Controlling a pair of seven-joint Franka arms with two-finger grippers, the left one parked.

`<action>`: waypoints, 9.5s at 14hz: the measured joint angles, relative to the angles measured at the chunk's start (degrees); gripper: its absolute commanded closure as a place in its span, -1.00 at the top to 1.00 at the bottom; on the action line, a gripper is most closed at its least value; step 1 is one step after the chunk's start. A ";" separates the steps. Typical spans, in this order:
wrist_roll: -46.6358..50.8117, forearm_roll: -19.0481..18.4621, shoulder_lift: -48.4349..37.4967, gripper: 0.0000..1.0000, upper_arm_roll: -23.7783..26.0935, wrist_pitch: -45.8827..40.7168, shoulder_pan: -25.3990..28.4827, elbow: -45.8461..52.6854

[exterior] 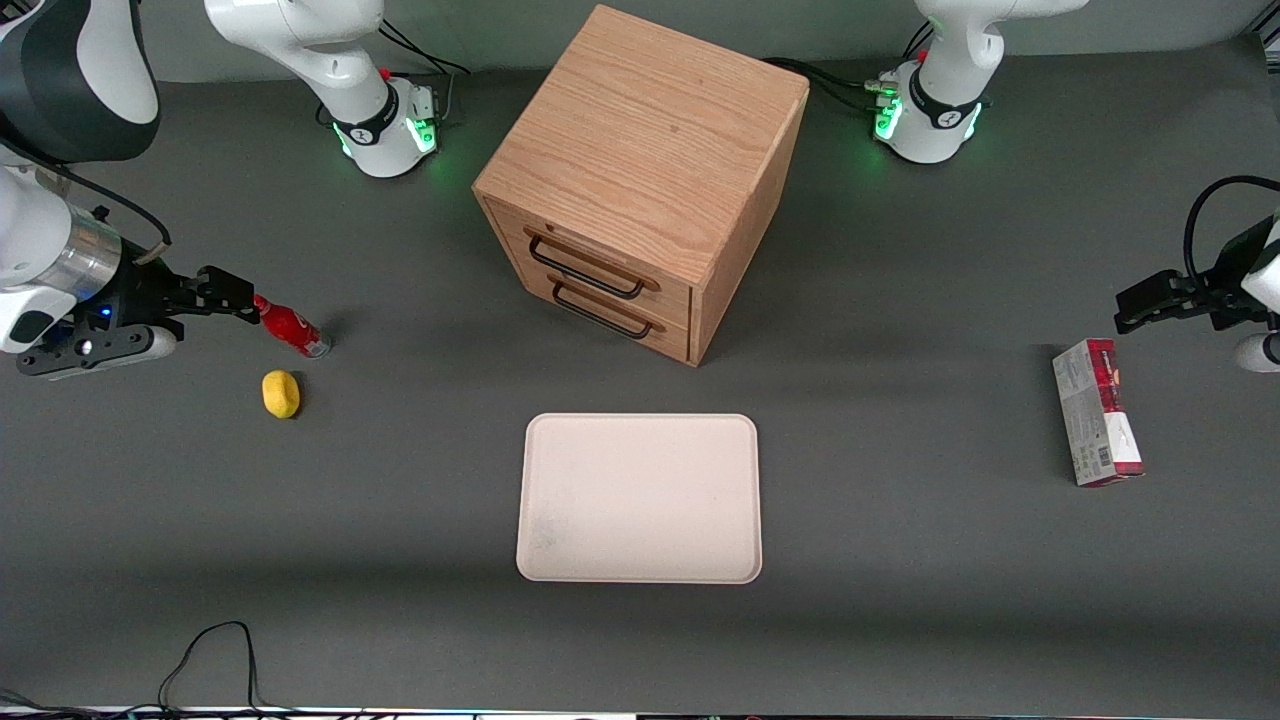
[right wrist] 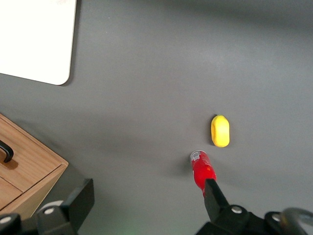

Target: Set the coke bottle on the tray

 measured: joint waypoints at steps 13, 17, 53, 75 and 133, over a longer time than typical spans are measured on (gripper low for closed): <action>3.08 -0.01 1.04 1.00 -3.30 -5.05 0.31 1.97; 3.34 -0.03 1.03 1.00 -4.04 -7.42 0.18 2.21; -6.87 -7.21 -10.87 1.00 -14.25 33.66 0.36 -44.72; -6.65 -7.29 -10.86 -1.00 -14.03 19.73 2.16 -32.47; 11.27 0.16 24.60 1.00 -0.48 2.67 7.99 19.73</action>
